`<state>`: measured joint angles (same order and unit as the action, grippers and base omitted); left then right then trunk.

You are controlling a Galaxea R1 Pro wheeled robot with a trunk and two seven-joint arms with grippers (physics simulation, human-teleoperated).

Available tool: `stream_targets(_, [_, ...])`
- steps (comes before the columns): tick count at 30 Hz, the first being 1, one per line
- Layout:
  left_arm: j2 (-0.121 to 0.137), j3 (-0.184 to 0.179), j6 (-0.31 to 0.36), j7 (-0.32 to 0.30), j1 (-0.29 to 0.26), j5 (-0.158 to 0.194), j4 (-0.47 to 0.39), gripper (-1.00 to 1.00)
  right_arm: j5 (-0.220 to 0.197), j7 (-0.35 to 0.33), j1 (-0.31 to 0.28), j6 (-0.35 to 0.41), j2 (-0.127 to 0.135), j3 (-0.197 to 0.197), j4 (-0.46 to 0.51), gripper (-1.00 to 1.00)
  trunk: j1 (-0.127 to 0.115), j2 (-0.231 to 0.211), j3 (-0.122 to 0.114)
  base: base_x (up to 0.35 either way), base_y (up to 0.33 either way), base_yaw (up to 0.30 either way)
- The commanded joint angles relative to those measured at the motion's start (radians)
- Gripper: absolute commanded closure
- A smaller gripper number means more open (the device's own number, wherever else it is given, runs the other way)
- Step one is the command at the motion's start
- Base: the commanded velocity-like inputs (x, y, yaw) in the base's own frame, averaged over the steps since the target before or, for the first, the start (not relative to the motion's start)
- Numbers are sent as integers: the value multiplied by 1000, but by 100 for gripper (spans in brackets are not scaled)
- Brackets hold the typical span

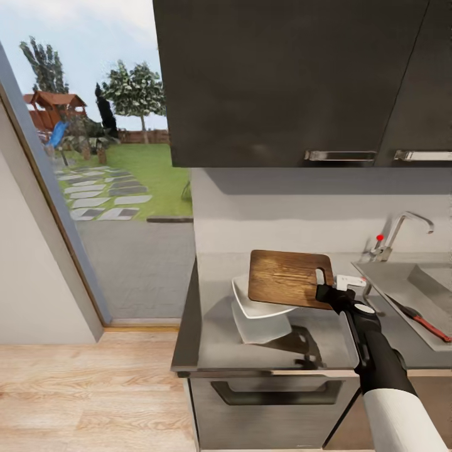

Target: In the kitchen, take the Vidalia onion out of the sink, dice it on the chopping board with the paring knife, put the diced onion into the bowl on the countertop, then place both the paring knife and the chopping board into the sink.

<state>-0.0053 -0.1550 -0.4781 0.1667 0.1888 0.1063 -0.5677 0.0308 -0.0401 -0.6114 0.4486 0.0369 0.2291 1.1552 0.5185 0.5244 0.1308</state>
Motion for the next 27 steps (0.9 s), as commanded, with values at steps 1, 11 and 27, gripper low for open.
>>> stream_targets(1, [1, -8, -2, 7, 0, 10, -1, -100, 3, -3, -1, 6, 0, 1, 1, 100, 0, 2, 2, 0, -137, 0])
stream_targets(11, [1, -8, -2, 7, 0, 10, -2, -100, -1, 212, -1, 8, -8, 4, -5, 100, 0, 2, 2, 0, -141, 0])
stream_targets(27, [1, -8, -2, 7, 0, 10, -2, -100, -3, 268, -1, 9, -12, 8, -13, 100, 0, 2, 2, 0, -141, 0])
